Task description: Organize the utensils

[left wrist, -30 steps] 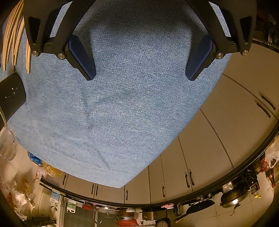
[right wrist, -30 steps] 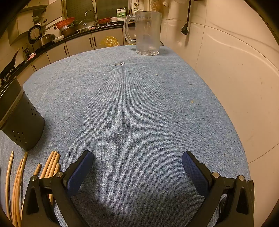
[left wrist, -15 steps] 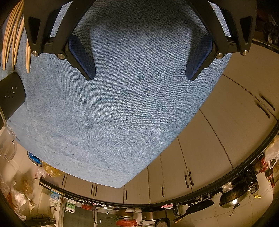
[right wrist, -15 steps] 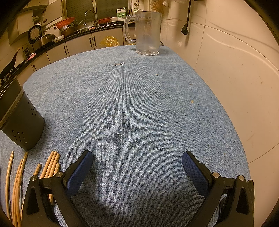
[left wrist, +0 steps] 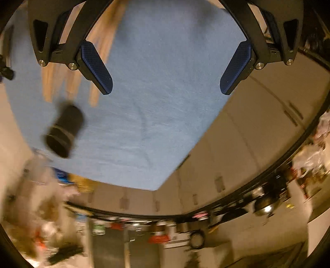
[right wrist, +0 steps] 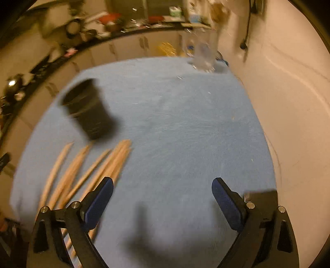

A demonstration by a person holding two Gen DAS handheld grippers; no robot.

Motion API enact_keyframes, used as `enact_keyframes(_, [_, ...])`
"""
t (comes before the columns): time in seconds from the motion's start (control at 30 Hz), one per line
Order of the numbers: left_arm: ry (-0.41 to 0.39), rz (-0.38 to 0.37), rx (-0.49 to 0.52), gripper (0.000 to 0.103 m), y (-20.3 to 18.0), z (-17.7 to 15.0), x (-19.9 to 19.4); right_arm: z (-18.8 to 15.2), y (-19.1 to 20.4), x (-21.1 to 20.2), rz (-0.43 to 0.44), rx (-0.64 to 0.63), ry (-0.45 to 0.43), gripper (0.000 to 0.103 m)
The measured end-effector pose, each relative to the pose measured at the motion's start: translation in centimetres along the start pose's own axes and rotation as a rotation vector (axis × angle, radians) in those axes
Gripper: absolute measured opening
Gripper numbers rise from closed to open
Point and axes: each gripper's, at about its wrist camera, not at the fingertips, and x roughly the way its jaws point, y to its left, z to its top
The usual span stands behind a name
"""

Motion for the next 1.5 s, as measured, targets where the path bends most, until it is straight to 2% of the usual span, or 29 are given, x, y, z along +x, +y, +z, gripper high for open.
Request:
enact_keyframes(0.1, [-0.033,-0.103,0.058,0.103,-0.7,-1.0,-3.0,-1.5,0.9,-3.5,0.064,0.003,-0.023,0.098])
enact_keyframes(0.17, [-0.044,-0.141,0.111,0.103,-1.4,-1.2,-4.0,-1.9,1.2,-5.2,0.081,0.034,-0.063,0.098])
enact_keyframes(0.23, [-0.044,-0.183,0.152,0.103,-1.9,-1.0,-4.4,-1.7,1.8,-6.6,0.074,0.039,-0.1,0.094])
enact_keyframes(0.43, [-0.109,-0.26,0.211,0.103,-1.3,-0.4,-6.8,-2.1,6.3,-10.1,0.064,0.01,-0.155,0.094])
enact_keyframes(0.53, [-0.12,-0.266,0.241,0.103,-0.4,-0.6,-7.0,-2.3,8.1,-11.4,0.05,-0.018,-0.185,0.094])
enact_keyframes(0.93, [-0.089,-0.255,0.252,0.103,1.1,-1.4,-6.8,-3.4,10.6,-12.0,0.052,-0.017,-0.162,0.092])
enact_keyframes(1.5, [-0.09,-0.283,0.275,0.103,1.4,-1.5,-7.1,-4.0,11.0,-12.4,0.033,0.005,-0.149,0.086])
